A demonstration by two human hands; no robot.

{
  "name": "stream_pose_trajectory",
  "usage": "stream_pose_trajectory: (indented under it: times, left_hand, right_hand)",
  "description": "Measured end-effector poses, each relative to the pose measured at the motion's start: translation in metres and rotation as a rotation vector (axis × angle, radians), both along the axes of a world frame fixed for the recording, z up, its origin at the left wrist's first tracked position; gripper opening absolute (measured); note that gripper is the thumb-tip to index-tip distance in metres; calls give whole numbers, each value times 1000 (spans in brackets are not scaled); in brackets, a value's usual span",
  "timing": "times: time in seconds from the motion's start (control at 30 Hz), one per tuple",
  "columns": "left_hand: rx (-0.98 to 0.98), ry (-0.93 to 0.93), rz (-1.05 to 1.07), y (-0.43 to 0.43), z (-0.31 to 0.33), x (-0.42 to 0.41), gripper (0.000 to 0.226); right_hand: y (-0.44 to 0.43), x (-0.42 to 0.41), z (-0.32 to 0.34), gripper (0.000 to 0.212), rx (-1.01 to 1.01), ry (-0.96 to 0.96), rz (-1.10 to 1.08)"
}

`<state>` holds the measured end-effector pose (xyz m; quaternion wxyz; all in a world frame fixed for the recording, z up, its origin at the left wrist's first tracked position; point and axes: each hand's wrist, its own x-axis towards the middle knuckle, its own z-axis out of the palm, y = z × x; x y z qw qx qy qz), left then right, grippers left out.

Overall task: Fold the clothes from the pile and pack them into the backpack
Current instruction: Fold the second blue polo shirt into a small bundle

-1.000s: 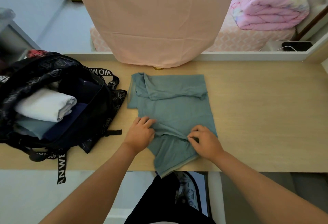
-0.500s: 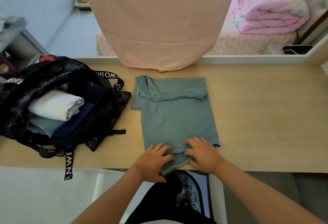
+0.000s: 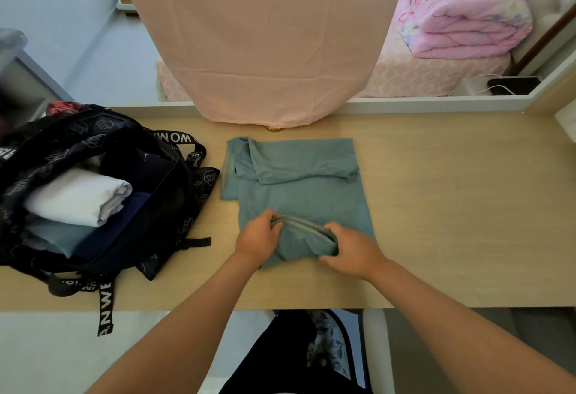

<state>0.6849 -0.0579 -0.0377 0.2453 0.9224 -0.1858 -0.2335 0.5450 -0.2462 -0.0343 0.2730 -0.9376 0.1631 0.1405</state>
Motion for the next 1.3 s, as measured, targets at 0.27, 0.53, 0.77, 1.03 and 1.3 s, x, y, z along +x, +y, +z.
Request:
stream_pose_trajectory:
  times: [0.27, 0.53, 0.77, 1.03, 1.3]
  left_hand:
    - [-138, -572, -746, 12, -31, -7, 32]
    - [160, -501, -768, 42, -45, -5, 67]
    - [19, -485, -755, 59, -30, -4, 88]
    - [98, -155, -509, 48, -12, -5, 65]
    - [277, 195, -573, 12, 52, 57, 21]
  right_hand:
    - [-11, 29, -28, 26, -130, 42, -210]
    - [-9, 5, -34, 38, -449, -428, 261]
    - [-31, -15, -35, 62, -454, -91, 411]
    - [-23, -14, -27, 64, -361, -50, 378]
    - [-45, 31, 27, 32, 61, 18, 111]
